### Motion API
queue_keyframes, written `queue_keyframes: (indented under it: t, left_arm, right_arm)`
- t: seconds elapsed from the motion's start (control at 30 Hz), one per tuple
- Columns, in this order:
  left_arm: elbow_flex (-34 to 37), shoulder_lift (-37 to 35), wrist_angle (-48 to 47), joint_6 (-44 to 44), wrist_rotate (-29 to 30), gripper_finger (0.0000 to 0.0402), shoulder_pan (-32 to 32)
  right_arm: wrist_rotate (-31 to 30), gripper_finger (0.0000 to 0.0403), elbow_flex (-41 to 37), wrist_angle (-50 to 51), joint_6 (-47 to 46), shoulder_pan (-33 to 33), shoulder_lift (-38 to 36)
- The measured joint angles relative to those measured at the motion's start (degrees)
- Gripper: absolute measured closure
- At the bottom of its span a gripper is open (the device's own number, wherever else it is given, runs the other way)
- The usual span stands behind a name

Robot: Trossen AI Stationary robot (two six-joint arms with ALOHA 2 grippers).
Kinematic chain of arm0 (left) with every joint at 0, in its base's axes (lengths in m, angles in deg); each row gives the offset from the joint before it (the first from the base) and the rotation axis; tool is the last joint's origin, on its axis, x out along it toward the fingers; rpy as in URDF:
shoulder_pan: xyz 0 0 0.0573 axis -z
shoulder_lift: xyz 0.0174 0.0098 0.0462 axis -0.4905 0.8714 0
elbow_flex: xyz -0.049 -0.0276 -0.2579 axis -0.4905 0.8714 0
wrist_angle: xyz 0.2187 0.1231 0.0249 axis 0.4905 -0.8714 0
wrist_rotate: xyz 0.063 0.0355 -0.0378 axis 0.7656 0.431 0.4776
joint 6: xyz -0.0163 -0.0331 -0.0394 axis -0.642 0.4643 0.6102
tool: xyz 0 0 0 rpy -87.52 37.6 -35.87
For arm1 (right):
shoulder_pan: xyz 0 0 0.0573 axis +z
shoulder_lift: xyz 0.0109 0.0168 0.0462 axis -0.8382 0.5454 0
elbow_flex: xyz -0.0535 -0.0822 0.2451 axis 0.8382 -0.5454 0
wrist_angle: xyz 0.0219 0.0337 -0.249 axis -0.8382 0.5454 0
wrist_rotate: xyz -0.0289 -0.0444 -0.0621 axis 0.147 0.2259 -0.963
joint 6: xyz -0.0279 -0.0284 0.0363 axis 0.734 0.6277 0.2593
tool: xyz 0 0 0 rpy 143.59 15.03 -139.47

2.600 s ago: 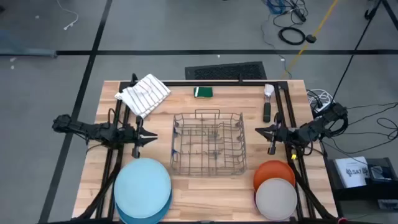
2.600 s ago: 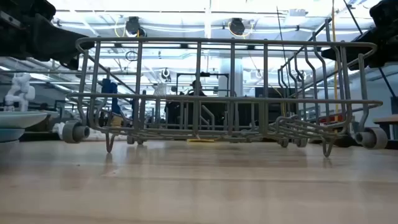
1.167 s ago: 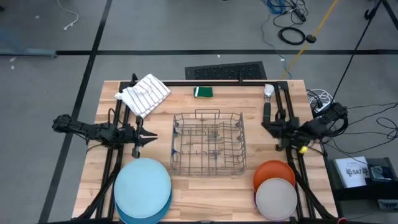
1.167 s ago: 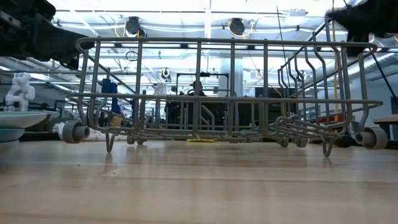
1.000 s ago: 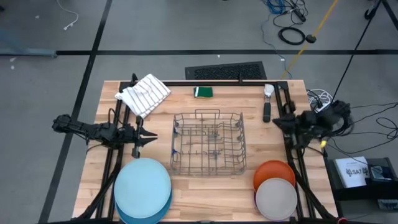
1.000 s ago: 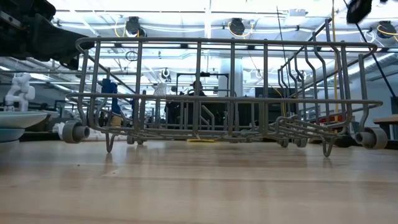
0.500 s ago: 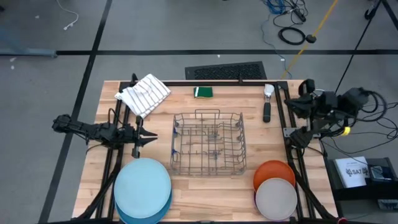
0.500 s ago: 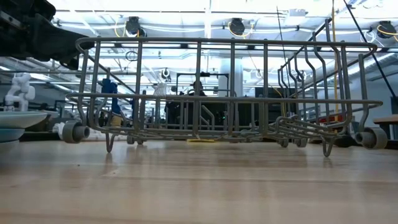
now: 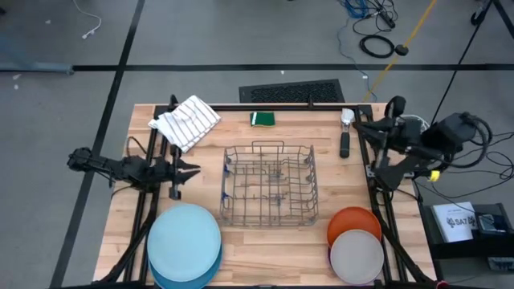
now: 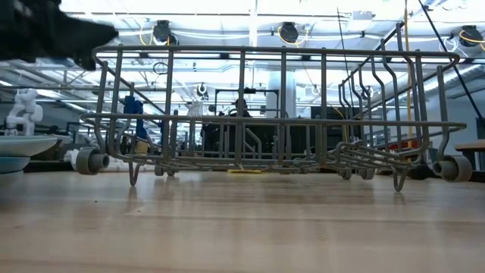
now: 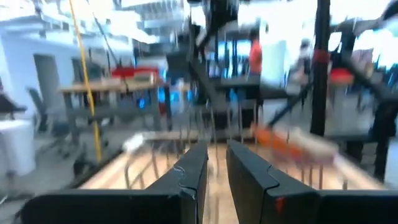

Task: Sort dishes
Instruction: Put the light blue plate into the dish rack

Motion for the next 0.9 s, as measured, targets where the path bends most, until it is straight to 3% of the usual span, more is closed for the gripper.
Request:
queue_keyframes:
  t: [0.27, 0.47, 0.77, 0.9]
  left_arm:
    - [-0.4, -0.1, 21.7, 11.4, 2.1, 0.0339, 0.0]
    - [-4.9, 0.1, 18.3, 8.6, -6.8, 0.0339, 0.0]
    - [-11.5, 0.2, 17.0, 7.0, -7.9, 0.0336, 0.0]
    - [-14.7, 0.3, 11.0, 6.9, -7.9, 0.0319, 0.0]
  right_arm:
    - [-2.1, 0.0394, 7.8, -0.2, 0.9, 0.0, 9.6]
    - [-1.7, 0.0377, 11.6, 0.1, 2.7, -1.4, 18.4]
    - [-1.7, 0.0364, 19.5, -1.6, 0.9, -6.7, 31.3]
    - [6.2, 0.0364, 22.4, -1.5, -2.8, -9.3, 35.9]
